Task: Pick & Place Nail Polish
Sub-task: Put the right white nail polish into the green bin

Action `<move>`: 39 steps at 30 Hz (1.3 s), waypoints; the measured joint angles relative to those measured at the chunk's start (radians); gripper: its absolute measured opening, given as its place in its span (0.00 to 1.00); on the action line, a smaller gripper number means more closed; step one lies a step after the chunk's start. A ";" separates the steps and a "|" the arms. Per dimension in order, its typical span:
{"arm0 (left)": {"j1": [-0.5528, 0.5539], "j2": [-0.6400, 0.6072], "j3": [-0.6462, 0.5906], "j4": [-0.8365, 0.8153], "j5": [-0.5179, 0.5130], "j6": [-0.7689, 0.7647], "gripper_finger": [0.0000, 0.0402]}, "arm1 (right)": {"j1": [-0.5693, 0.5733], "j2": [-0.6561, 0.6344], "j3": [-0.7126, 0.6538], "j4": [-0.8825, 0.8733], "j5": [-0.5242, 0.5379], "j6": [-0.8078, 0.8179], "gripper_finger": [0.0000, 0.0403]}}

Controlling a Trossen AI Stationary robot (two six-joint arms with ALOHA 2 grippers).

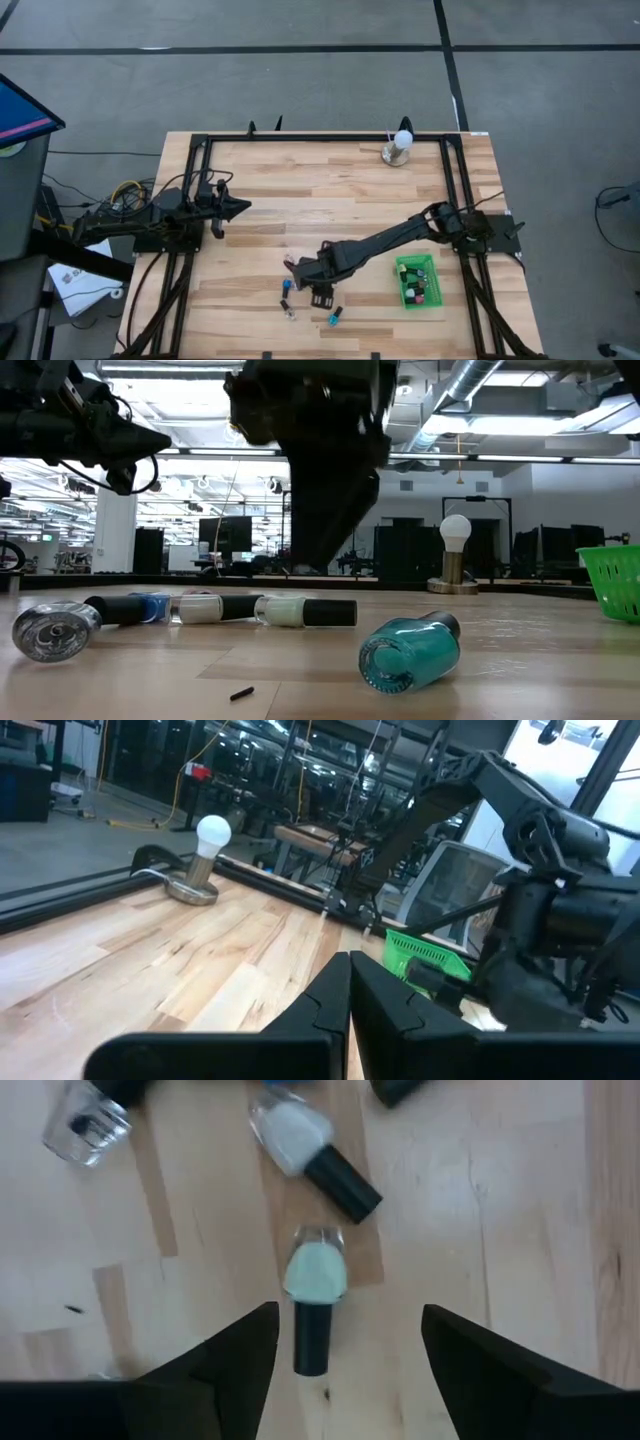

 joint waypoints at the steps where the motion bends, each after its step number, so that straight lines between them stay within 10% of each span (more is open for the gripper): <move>1: 0.000 0.000 0.000 0.001 0.000 0.000 0.00 | 0.003 0.000 0.000 0.004 -0.001 0.000 0.59; 15: 0.000 0.000 0.000 0.000 0.000 0.000 0.00 | 0.014 0.088 0.005 -0.013 -0.043 0.033 0.56; 27: 0.000 0.000 0.000 0.000 0.000 0.000 0.00 | -0.001 0.106 0.005 -0.042 -0.046 0.045 0.10; 39: 0.000 0.000 0.000 0.000 0.000 0.000 0.00 | -0.003 0.019 -0.005 -0.139 0.005 0.125 0.10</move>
